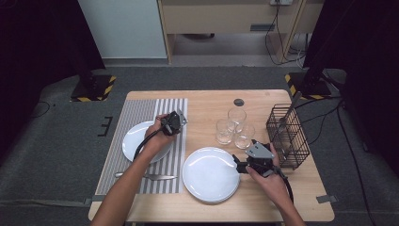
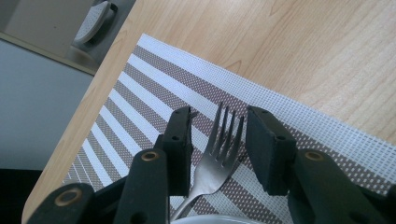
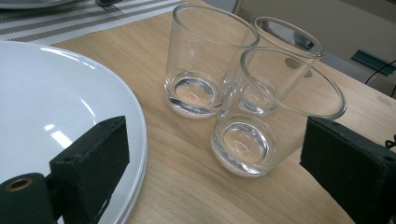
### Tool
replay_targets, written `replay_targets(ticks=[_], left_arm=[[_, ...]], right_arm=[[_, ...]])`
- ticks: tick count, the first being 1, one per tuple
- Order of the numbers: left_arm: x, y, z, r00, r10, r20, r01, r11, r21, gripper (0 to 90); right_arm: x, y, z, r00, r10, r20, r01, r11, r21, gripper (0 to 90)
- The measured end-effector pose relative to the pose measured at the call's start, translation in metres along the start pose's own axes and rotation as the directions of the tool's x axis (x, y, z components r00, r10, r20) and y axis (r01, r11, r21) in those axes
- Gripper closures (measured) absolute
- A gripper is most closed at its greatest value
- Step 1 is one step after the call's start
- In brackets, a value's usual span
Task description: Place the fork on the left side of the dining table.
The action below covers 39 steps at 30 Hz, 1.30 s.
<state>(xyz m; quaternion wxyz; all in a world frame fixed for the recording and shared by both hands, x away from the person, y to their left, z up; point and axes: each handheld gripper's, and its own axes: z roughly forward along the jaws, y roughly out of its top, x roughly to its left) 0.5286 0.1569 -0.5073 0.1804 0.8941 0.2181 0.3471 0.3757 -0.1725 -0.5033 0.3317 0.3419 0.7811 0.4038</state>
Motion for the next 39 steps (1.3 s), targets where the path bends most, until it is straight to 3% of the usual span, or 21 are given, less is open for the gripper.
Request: replay_targets(ticks=[21, 39], left_arm=[[-0.013, 0.019, -0.014, 0.9997, -0.003, -0.025, 0.002, 0.9993, -0.038, 50.5], [-0.039, 0.037, -0.015, 0.9994, -0.023, -0.025, 0.021, 0.9976, -0.066, 46.7]], right_arm=[[0.001, 0.003, -0.004, 0.9999, -0.011, -0.007, 0.011, 1.000, -0.007, 8.0], [0.007, 0.002, -0.007, 0.9993, -0.035, -0.011, 0.035, 0.999, 0.003, 8.0]])
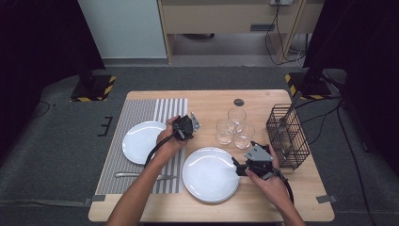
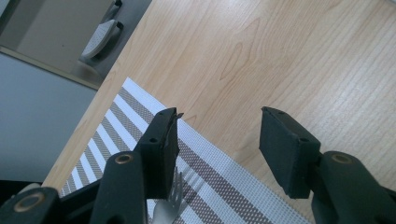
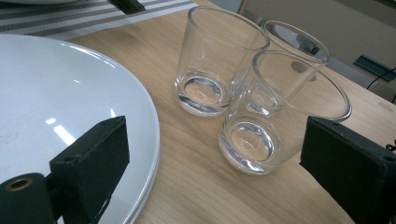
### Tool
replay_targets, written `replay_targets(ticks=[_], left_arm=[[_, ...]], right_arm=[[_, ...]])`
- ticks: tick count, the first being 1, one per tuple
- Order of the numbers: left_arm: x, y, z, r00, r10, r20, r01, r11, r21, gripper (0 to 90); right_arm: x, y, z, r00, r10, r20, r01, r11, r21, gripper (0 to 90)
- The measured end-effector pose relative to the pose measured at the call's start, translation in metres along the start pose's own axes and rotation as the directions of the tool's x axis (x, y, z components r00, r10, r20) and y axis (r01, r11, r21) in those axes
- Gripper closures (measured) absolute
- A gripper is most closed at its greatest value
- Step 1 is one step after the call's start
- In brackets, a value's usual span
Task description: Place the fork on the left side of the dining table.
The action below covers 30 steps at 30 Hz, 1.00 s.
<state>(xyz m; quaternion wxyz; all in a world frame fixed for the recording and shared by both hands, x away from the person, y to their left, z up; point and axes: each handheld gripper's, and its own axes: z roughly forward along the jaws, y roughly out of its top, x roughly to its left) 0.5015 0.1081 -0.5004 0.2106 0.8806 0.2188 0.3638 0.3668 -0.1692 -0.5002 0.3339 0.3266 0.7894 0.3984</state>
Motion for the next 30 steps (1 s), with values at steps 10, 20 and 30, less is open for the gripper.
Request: replay_targets(ticks=[10, 20, 30], left_arm=[[-0.008, 0.007, 0.000, 0.9998, 0.013, 0.018, -0.012, 0.9998, -0.013, 46.4], [-0.014, 0.017, -0.003, 0.9993, 0.009, 0.035, -0.008, 0.9992, -0.040, 45.8], [-0.020, 0.023, -0.007, 0.9988, 0.006, 0.049, -0.003, 0.9979, -0.064, 42.6]], right_arm=[[0.001, -0.002, 0.000, 1.0000, -0.002, -0.003, 0.002, 1.000, 0.005, 8.0], [0.000, -0.003, 0.000, 1.0000, 0.001, -0.003, -0.001, 1.000, 0.003, 8.0], [0.001, -0.004, 0.001, 1.0000, -0.001, -0.007, 0.001, 1.000, 0.004, 8.0]])
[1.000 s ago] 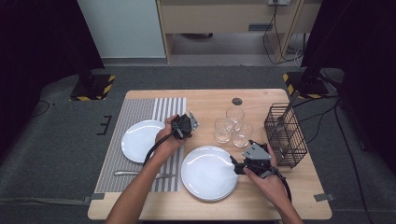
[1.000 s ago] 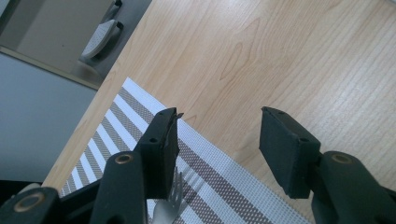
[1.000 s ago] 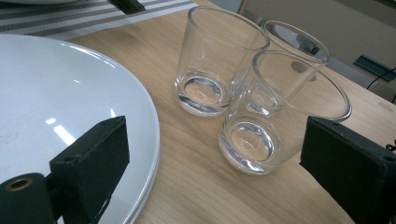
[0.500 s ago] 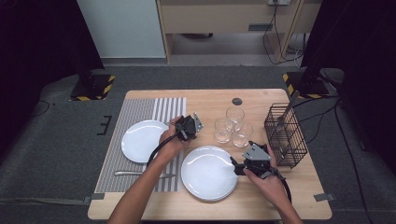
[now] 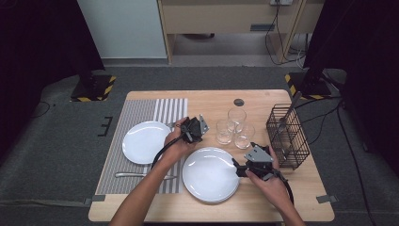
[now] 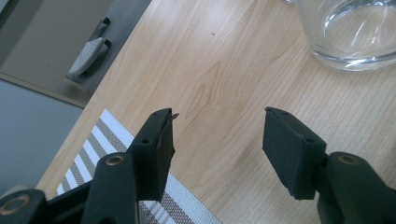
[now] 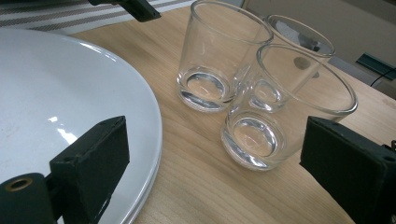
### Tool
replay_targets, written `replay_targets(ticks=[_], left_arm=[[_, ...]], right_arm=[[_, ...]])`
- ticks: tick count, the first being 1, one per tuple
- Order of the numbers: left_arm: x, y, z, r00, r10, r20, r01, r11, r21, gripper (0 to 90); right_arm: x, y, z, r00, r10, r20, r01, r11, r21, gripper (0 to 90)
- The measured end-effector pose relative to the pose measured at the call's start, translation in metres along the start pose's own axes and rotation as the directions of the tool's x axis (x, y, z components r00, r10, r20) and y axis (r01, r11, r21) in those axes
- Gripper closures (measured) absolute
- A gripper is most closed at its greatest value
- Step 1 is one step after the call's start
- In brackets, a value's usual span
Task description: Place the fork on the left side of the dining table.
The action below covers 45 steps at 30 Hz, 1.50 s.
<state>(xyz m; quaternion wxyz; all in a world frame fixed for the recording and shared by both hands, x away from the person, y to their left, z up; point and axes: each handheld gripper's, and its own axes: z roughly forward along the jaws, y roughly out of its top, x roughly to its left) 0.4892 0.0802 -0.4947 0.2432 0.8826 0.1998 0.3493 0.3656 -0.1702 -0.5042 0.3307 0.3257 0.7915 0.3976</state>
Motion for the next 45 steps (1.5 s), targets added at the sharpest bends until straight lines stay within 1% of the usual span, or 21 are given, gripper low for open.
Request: replay_targets(ticks=[7, 14, 18, 22, 25, 32, 33, 35, 39, 45], left_arm=[[0.000, 0.001, -0.002, 0.9997, -0.021, 0.012, 0.021, 0.9998, -0.001, 38.5], [-0.001, 0.004, -0.007, 0.9980, -0.053, 0.035, 0.054, 0.9983, -0.021, 32.3], [-0.001, 0.003, -0.008, 0.9937, -0.093, 0.062, 0.095, 0.9949, -0.032, 28.5], [-0.001, 0.002, -0.007, 0.9889, -0.121, 0.087, 0.124, 0.9914, -0.041, 24.2], [-0.002, 0.001, -0.008, 0.9853, -0.142, 0.095, 0.147, 0.9879, -0.049, 22.4], [-0.002, 0.002, -0.015, 0.9791, -0.163, 0.122, 0.172, 0.9827, -0.068, 19.3], [-0.002, 0.002, -0.016, 0.9763, -0.174, 0.129, 0.184, 0.9801, -0.074, 19.1], [-0.003, 0.002, -0.018, 0.9738, -0.184, 0.134, 0.195, 0.9777, -0.077, 18.3], [-0.008, 0.005, -0.023, 0.9720, -0.184, 0.146, 0.198, 0.9768, -0.083, 16.9], [-0.015, 0.007, -0.029, 0.9683, -0.198, 0.152, 0.214, 0.9726, -0.092, 15.2]], right_arm=[[0.001, 0.000, 0.001, 1.0000, -0.002, -0.006, 0.002, 1.000, 0.001, 8.0], [0.001, 0.000, 0.001, 0.9998, 0.006, -0.018, -0.006, 1.000, -0.002, 8.0], [0.002, 0.000, 0.004, 0.9995, 0.010, -0.030, -0.011, 1.000, -0.003, 8.0], [0.005, 0.001, 0.006, 0.9990, 0.001, -0.044, -0.001, 1.000, -0.005, 8.0], [0.008, 0.001, 0.007, 0.9982, 0.007, -0.060, -0.007, 1.000, -0.003, 8.0], [0.013, -0.002, 0.009, 0.9962, 0.008, -0.087, -0.007, 1.000, 0.007, 7.9], [0.014, -0.002, 0.009, 0.9961, 0.005, -0.088, -0.004, 1.000, 0.007, 7.9], [0.017, -0.001, 0.009, 0.9957, 0.001, -0.093, 0.000, 1.000, 0.007, 7.9], [0.021, 0.000, 0.006, 0.9955, -0.011, -0.094, 0.011, 1.000, 0.000, 7.9], [0.025, 0.000, -0.001, 0.9960, -0.022, -0.087, 0.021, 1.000, -0.006, 7.9]])
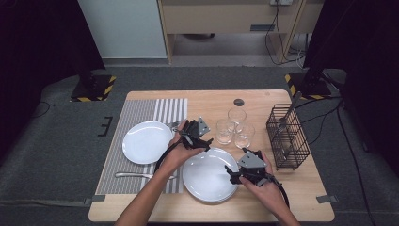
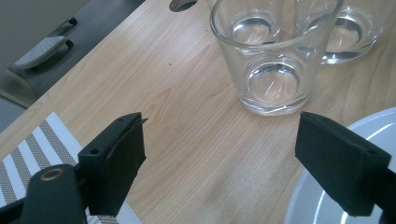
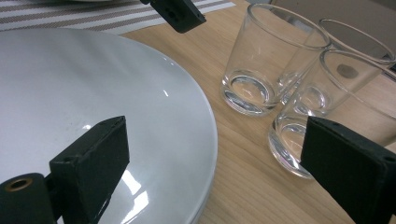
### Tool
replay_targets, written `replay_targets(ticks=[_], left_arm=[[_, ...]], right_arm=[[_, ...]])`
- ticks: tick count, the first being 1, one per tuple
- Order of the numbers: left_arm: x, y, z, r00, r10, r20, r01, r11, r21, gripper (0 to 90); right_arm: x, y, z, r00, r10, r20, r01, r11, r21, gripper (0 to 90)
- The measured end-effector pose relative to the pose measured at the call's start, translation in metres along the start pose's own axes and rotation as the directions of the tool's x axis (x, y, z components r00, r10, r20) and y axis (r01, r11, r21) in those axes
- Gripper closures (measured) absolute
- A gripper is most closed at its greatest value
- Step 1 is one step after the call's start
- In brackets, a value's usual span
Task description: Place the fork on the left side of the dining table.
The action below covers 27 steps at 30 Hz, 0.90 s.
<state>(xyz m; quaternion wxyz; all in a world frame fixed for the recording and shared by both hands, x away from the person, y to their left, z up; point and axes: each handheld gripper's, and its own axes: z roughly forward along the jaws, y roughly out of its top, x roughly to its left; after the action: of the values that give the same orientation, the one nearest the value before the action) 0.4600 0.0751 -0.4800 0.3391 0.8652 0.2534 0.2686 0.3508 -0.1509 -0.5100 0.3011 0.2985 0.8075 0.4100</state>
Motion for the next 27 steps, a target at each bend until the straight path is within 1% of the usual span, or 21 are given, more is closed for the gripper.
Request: replay_targets(ticks=[9, 12, 13, 17, 20, 24, 27], left_arm=[[-0.011, -0.003, 0.001, 0.9997, -0.019, 0.012, 0.019, 0.9998, -0.004, 13.5], [-0.016, -0.002, 0.002, 0.9999, -0.009, 0.012, 0.009, 0.9999, 0.008, 12.8], [-0.017, -0.002, 0.002, 0.9999, -0.011, 0.012, 0.011, 0.9999, 0.008, 12.7], [-0.020, -0.003, 0.003, 0.9992, -0.038, 0.008, 0.038, 0.9993, 0.007, 12.2], [-0.022, -0.003, 0.004, 0.9968, -0.079, 0.014, 0.079, 0.9968, -0.007, 12.0], [-0.027, -0.003, 0.006, 0.9963, -0.082, 0.024, 0.083, 0.9965, -0.009, 11.8], [-0.029, -0.003, 0.008, 0.9966, -0.077, 0.030, 0.077, 0.9970, -0.006, 11.6]], right_arm=[[0.001, -0.002, -0.003, 0.9999, -0.007, 0.012, 0.007, 1.000, 0.002, 7.9], [0.000, -0.003, -0.003, 0.9999, -0.008, 0.014, 0.008, 1.000, 0.003, 7.9], [0.000, -0.003, -0.003, 0.9999, -0.010, 0.014, 0.010, 1.000, 0.005, 7.9], [0.001, -0.004, -0.003, 0.9998, -0.016, 0.011, 0.016, 1.000, 0.009, 7.9], [0.002, -0.004, -0.003, 0.9998, -0.017, 0.010, 0.017, 1.000, 0.010, 7.9], [0.002, -0.005, -0.003, 0.9998, -0.021, 0.007, 0.021, 1.000, 0.015, 7.9], [0.001, -0.005, -0.004, 0.9998, -0.020, 0.009, 0.020, 1.000, 0.016, 7.9]])
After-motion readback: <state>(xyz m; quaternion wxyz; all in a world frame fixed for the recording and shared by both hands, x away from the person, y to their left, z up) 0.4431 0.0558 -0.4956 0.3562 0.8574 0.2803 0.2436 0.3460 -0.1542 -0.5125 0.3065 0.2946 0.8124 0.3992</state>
